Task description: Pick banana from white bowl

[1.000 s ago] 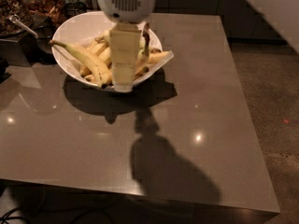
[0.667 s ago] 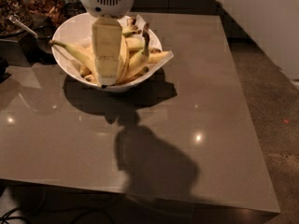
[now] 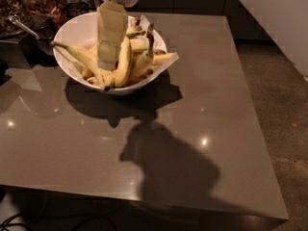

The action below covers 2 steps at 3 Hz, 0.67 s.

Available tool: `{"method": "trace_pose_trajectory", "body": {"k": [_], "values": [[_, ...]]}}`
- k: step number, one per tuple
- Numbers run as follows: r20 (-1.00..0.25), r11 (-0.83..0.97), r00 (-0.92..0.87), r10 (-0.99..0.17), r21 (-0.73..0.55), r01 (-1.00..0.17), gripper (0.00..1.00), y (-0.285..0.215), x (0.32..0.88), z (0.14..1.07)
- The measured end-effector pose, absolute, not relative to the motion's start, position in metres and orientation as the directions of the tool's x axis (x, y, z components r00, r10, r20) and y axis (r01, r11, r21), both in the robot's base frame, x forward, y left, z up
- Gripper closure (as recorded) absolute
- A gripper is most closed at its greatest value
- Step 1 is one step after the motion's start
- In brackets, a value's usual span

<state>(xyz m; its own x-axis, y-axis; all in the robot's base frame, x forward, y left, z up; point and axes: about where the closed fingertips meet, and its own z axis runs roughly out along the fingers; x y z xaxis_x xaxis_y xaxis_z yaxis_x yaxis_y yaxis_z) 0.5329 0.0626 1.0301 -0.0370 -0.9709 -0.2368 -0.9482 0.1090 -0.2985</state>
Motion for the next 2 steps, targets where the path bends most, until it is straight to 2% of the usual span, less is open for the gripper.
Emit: {"method": "trace_pose_trajectory", "body": {"k": [1, 2], "values": [[-0.261, 0.255, -0.185, -0.947, -0.265, -0.930, 0.00, 0.0535, 0.5559, 1.0321], [-0.292, 0.269, -0.185, -0.938, -0.279, -0.922, 0.00, 0.0591, 0.5614, 1.0361]]}}
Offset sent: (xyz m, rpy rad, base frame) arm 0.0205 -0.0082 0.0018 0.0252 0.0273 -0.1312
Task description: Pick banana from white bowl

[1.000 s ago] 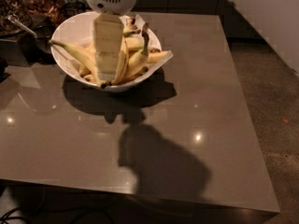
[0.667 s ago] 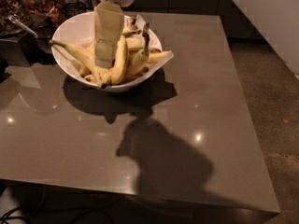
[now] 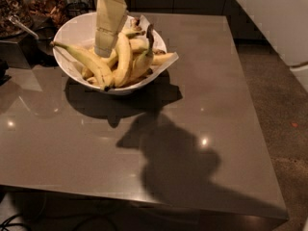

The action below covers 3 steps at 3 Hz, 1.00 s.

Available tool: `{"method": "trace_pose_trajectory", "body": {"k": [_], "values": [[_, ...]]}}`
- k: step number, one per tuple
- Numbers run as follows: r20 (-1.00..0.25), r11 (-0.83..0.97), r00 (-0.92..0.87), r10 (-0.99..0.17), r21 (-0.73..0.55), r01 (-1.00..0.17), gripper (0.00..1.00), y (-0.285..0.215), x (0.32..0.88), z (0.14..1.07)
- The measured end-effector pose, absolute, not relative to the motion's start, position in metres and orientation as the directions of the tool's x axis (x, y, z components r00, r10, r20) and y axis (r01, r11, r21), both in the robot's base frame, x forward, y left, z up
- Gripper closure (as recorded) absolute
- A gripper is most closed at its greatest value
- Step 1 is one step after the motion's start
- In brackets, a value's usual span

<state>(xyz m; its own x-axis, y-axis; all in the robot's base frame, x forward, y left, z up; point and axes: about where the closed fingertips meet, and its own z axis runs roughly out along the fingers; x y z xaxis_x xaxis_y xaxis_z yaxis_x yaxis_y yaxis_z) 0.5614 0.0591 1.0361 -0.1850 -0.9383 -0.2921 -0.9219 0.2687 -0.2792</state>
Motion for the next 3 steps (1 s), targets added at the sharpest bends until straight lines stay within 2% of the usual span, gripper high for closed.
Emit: {"method": "trace_pose_trajectory", "body": {"k": [1, 3], "values": [[-0.326, 0.288, -0.193, -0.926, -0.276, -0.917, 0.00, 0.063, 0.567, 1.033], [-0.348, 0.375, -0.297, -0.889, -0.184, -0.908, 0.00, 0.063, 0.591, 1.013]]}}
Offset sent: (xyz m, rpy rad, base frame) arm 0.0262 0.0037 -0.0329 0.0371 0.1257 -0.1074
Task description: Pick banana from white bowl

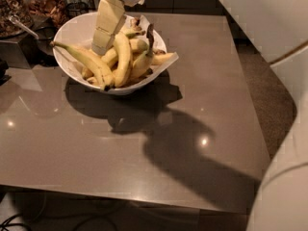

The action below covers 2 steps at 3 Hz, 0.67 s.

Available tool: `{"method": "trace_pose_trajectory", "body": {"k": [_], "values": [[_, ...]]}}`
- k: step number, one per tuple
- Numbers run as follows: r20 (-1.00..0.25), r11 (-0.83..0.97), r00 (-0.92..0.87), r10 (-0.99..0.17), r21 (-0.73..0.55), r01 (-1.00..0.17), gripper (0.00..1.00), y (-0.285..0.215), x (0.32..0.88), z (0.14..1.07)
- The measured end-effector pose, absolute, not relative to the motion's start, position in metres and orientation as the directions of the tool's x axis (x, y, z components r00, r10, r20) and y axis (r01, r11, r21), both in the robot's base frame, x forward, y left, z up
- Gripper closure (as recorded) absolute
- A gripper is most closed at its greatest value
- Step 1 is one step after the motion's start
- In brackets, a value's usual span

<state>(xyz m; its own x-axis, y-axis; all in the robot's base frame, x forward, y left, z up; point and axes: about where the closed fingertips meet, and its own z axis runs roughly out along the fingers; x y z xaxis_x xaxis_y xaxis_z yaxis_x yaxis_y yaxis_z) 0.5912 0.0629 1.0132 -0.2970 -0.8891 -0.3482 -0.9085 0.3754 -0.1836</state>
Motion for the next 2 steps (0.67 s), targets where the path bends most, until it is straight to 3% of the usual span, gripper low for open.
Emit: {"method": "trace_pose_trajectory", "body": {"k": [1, 2], "values": [[-0.362, 0.420, -0.351, -0.863, -0.131, -0.898, 0.10, 0.0551, 0.6019, 1.0055], [-0.370, 0.455, -0.397, -0.840, -0.083, -0.886, 0.11, 0.0473, 0.6113, 0.9969]]}}
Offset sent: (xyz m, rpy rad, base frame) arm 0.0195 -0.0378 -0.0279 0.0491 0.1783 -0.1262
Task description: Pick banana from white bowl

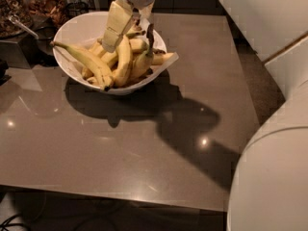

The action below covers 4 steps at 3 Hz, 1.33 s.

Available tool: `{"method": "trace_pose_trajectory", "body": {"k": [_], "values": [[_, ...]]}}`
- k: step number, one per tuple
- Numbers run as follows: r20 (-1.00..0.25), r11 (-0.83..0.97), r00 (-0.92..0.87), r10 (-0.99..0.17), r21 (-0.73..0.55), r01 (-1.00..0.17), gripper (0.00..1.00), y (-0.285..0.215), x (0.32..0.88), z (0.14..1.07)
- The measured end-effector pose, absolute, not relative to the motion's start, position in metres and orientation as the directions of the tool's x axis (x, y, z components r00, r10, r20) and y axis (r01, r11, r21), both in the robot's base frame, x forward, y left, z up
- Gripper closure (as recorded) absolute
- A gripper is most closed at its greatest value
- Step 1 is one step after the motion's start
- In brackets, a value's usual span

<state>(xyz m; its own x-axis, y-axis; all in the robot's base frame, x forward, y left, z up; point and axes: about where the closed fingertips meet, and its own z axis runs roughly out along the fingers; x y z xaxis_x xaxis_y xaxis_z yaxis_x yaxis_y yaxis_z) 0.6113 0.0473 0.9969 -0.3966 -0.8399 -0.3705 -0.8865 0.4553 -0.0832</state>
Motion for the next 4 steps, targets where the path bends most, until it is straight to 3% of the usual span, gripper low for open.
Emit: {"method": "trace_pose_trajectory", "body": {"k": [1, 4], "values": [[-0.368, 0.476, -0.426, -0.826, -0.052, -0.878, 0.24, 0.046, 0.617, 0.989], [-0.320, 0.483, -0.460, -0.828, 0.008, -0.876, 0.28, 0.060, 0.625, 0.960]]}}
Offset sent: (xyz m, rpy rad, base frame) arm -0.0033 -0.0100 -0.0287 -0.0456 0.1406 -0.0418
